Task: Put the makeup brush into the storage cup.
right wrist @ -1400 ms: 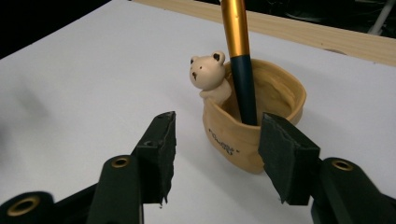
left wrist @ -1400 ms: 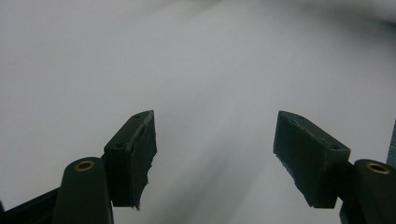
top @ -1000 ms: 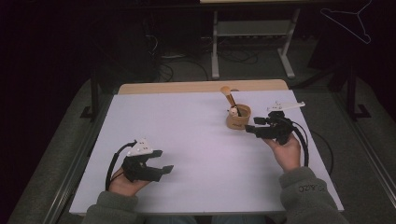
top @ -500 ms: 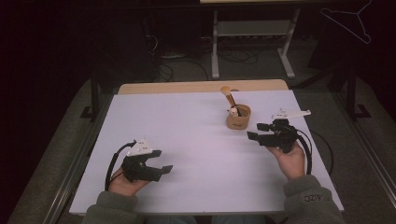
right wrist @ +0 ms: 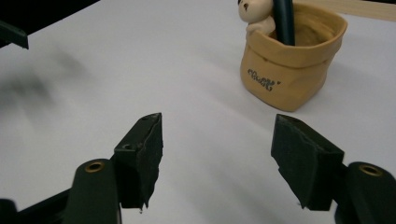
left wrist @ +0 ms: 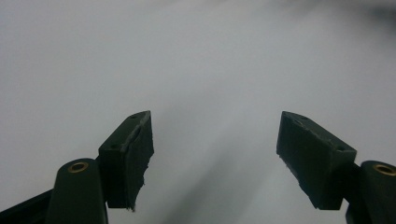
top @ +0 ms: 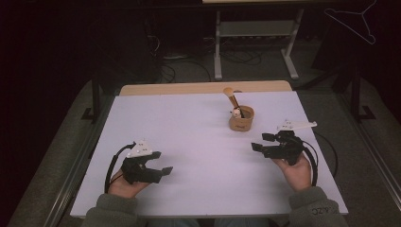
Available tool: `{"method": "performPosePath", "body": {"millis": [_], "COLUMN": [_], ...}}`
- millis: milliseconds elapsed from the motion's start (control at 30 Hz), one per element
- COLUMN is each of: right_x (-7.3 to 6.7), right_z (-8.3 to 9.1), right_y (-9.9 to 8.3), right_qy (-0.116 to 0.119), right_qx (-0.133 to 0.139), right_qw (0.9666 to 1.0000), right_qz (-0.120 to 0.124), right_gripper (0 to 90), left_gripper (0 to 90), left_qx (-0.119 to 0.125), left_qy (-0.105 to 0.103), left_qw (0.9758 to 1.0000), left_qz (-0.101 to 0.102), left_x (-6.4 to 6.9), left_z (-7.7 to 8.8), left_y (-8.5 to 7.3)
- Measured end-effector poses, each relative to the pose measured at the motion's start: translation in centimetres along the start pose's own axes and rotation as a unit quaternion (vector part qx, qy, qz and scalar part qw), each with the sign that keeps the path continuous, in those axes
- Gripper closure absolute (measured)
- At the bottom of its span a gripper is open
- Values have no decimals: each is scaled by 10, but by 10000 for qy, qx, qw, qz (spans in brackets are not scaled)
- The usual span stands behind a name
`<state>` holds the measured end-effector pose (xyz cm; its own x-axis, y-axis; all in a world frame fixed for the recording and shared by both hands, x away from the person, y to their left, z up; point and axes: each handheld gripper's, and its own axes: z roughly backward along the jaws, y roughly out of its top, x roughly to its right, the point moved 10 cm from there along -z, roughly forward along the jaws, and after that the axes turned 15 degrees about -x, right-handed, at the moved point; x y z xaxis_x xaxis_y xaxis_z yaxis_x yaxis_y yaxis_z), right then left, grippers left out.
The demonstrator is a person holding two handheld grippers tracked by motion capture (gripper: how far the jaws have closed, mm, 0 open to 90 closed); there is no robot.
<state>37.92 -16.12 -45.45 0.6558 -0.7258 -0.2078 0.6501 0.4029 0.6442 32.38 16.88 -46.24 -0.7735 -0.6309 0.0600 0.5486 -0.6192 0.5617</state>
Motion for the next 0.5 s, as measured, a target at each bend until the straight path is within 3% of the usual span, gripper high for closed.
{"method": "performPosePath", "body": {"millis": [333, 500], "right_x": [-14, -18], "right_z": [0, 0], "right_y": [-11, -17], "right_qy": [-43, -15], "right_qx": [-83, -118], "right_qw": [9998, 9996], "right_qz": [193, 240], "right_gripper": [297, 289], "left_gripper": [258, 257], "left_qx": [-7, 78], "left_qy": [102, 106], "left_qw": [9999, 9998], "left_qz": [4, 125], "left_x": [-6, -7], "left_z": [2, 2], "left_y": [-5, -5]}}
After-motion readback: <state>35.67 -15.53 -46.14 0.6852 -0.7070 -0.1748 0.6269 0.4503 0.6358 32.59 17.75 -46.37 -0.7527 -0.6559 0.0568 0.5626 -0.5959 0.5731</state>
